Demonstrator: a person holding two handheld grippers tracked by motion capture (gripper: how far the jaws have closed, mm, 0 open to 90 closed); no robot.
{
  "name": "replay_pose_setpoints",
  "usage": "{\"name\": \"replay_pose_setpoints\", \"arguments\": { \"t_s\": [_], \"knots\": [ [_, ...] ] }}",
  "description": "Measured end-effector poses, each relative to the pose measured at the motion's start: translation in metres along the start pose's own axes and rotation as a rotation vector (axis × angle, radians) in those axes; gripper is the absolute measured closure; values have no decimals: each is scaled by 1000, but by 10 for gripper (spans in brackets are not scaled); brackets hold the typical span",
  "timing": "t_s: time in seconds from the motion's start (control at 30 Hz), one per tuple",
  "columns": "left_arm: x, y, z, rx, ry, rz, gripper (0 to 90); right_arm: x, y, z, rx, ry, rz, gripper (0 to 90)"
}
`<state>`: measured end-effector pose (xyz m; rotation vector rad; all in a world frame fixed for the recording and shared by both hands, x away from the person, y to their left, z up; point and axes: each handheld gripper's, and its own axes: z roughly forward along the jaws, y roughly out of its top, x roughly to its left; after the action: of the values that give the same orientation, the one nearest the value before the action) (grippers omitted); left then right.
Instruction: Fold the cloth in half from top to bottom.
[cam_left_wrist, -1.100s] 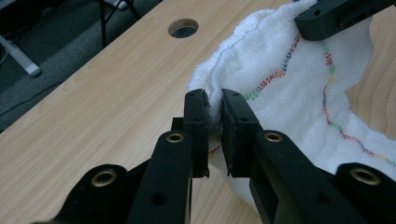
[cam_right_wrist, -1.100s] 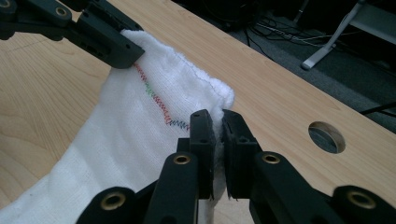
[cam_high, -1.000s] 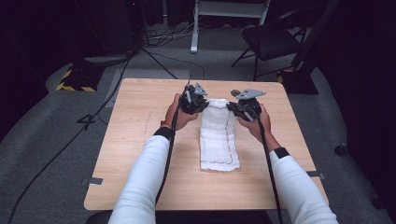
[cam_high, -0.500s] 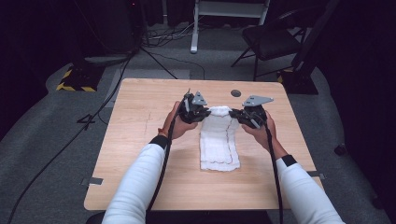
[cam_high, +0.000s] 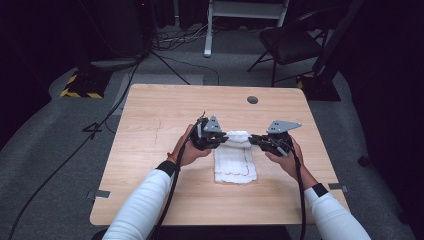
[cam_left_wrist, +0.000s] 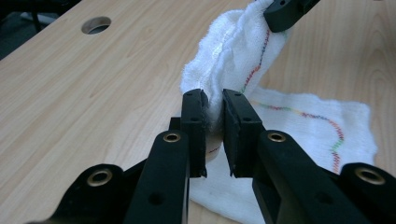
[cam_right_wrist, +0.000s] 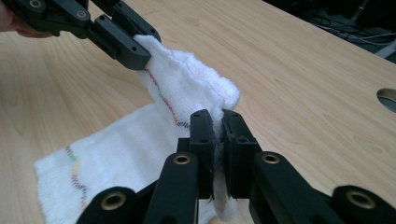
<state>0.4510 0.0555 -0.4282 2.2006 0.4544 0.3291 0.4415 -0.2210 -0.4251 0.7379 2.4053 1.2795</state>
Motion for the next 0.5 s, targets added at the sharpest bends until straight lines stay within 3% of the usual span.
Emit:
{"name": "replay_pose_setpoints", "arguments": {
  "t_s": [0.13, 0.4, 0.5],
  "knots": [
    [-10, -7, -3, -2, -13, 7, 798, 6, -6, -3, -6, 21, 3, 841],
    [-30, -25, -7, 11, -23, 22, 806, 26, -14, -6, 38, 58, -64, 839],
    [-38, -31, -10, 16, -32, 31, 806, 31, -18, -8, 40, 84, -68, 838]
  ]
}}
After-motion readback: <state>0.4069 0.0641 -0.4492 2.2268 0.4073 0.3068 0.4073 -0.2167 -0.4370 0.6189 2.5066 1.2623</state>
